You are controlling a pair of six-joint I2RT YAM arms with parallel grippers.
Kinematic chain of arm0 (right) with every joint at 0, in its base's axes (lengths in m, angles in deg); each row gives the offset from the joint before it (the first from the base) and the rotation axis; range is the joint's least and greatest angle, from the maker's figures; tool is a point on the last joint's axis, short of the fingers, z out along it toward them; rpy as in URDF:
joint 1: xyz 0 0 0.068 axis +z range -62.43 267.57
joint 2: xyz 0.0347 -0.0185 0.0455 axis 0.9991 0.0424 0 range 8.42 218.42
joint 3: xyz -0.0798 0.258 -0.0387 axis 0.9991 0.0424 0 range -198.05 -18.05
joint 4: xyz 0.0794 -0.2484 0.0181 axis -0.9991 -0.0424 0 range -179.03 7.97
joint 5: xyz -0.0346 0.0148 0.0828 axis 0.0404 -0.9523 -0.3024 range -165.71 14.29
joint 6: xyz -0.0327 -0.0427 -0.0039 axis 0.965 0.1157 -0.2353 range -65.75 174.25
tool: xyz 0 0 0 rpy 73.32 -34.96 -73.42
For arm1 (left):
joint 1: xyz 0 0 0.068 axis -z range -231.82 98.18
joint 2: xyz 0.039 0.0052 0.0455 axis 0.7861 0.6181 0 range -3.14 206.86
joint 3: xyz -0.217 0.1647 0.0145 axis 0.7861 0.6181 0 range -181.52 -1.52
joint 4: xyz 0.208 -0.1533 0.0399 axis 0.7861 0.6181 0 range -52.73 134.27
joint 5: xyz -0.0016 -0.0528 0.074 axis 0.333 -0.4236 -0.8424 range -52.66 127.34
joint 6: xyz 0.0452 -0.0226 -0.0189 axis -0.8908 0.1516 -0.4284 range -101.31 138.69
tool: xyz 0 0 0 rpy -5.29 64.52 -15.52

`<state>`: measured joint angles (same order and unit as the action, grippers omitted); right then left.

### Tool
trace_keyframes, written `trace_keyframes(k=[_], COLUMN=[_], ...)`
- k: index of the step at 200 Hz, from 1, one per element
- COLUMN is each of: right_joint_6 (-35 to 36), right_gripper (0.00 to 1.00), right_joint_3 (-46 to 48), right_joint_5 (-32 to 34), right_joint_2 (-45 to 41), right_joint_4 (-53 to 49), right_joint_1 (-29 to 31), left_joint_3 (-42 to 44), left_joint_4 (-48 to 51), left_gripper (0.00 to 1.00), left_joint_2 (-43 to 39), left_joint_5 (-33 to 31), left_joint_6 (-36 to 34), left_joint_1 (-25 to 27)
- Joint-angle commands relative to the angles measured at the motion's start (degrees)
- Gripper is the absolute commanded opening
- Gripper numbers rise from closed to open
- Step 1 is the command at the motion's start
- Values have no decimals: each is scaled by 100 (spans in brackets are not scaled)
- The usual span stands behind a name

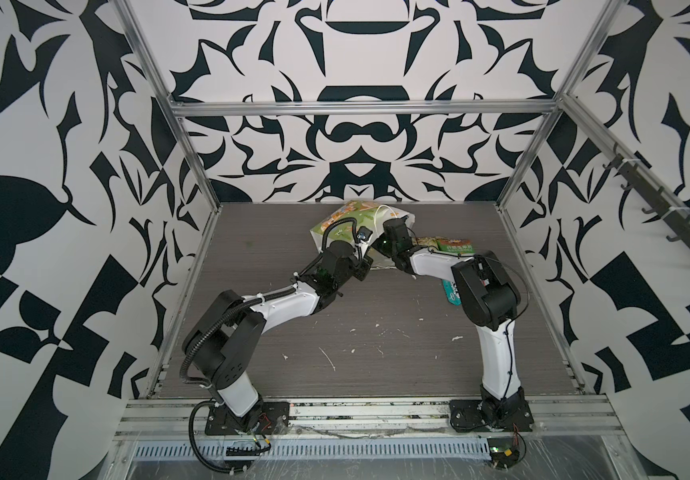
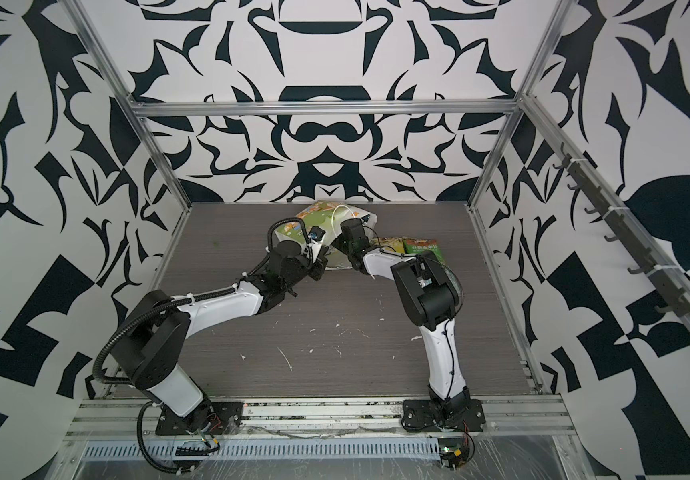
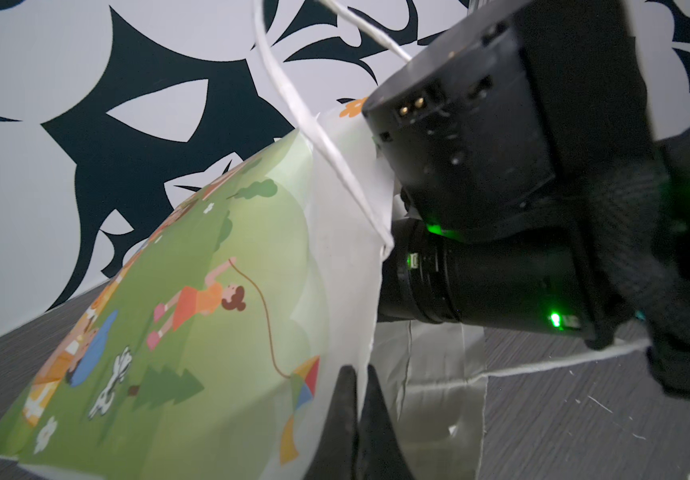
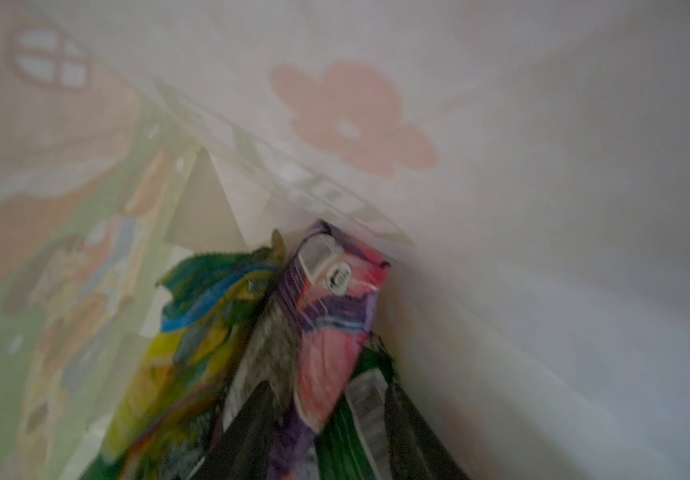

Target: Take the snacks out of the paper bag

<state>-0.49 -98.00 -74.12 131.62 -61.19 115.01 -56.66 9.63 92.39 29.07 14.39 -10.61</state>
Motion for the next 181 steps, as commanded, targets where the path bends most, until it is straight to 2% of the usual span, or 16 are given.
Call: trace_keyframes(k=[1,28,37,48,68,118,181], right_joint_6=[-147,163,203,155,9,233,209], right_gripper=[51,52,49,42,21,1,0], right_joint_3=[-313,-938,-1052,-1163,-1213,-898,198], right_joint_5=[304,583,718,791,851,706,-77], right_joint_2=[106,387,489,607,705,214,-537], right_joint_4=[409,-262,-366,-467,-533,-411,503], right_joint_1=[-2,103,138,145,174,217,139], left_joint_3=[-11,-12,-10,-21,-7,38,59], left_joint_4=[-101,-164,-180,-181,-180,-168,-88], left_gripper=[0,0,0,0,0,0,0], left_joint_2=[98,130,136,144,137,142,138], left_joint_5=[129,167,191,194,194,17,-335], left_joint_6=[26,63,75,86,85,83,161], left_joint_1=[1,1,1,1,1,1,1])
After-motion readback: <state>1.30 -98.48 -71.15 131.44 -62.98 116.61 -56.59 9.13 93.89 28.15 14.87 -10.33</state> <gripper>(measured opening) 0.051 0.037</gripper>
